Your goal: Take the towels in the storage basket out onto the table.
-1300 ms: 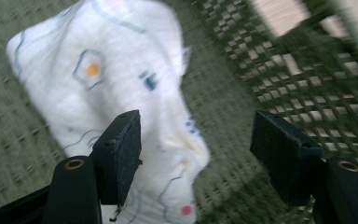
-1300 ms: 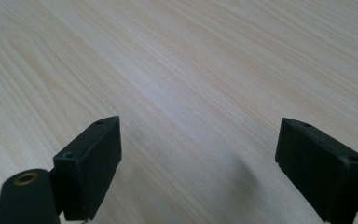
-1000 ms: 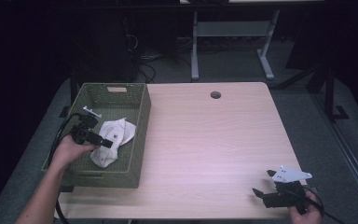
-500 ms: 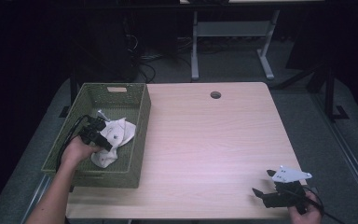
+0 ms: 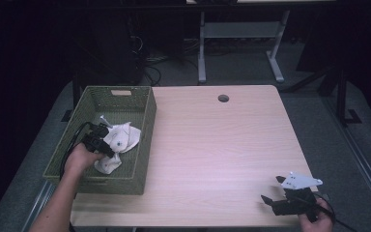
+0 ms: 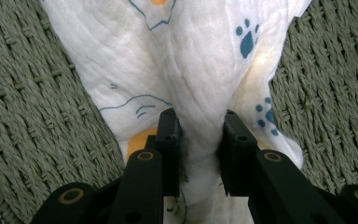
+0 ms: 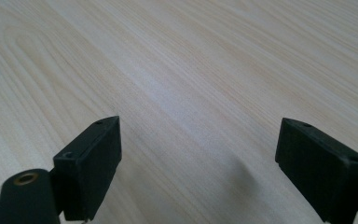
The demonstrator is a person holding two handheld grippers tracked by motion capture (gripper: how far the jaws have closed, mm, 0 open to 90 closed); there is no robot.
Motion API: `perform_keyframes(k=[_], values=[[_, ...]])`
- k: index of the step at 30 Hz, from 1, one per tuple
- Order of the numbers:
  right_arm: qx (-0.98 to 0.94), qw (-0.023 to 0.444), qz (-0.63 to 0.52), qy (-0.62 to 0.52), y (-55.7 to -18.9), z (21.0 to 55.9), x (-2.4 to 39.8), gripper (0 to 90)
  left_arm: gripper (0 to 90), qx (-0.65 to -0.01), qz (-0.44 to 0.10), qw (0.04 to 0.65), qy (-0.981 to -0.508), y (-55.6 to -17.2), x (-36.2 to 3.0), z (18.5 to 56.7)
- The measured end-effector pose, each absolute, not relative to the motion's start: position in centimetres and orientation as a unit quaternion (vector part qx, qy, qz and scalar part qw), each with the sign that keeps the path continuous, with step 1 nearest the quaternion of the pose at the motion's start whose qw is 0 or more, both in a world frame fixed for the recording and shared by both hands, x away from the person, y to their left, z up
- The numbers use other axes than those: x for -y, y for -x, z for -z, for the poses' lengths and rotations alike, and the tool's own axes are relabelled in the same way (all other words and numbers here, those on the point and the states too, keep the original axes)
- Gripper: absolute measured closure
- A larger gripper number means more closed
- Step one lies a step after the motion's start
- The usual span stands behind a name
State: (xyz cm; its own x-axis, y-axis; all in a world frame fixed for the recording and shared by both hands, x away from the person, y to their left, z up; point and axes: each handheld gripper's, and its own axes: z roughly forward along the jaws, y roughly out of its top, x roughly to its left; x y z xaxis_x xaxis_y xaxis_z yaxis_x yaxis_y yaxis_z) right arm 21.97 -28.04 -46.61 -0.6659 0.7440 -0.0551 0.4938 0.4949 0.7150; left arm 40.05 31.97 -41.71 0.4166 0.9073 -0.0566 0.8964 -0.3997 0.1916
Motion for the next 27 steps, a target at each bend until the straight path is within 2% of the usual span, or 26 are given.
perform_keyframes(k=[15, 27], values=[[-0.842, 0.182, -0.347, -0.371, -21.8, 46.6, 28.3, 14.0, 78.2, -0.553, -0.018, 0.103, -0.827, -39.9, -32.2, 41.5], [-0.841, 0.184, -0.348, -0.370, -21.6, 46.6, 28.3, 14.0, 78.8, -0.554, -0.006, 0.120, -0.824, -40.0, -32.8, 40.6]])
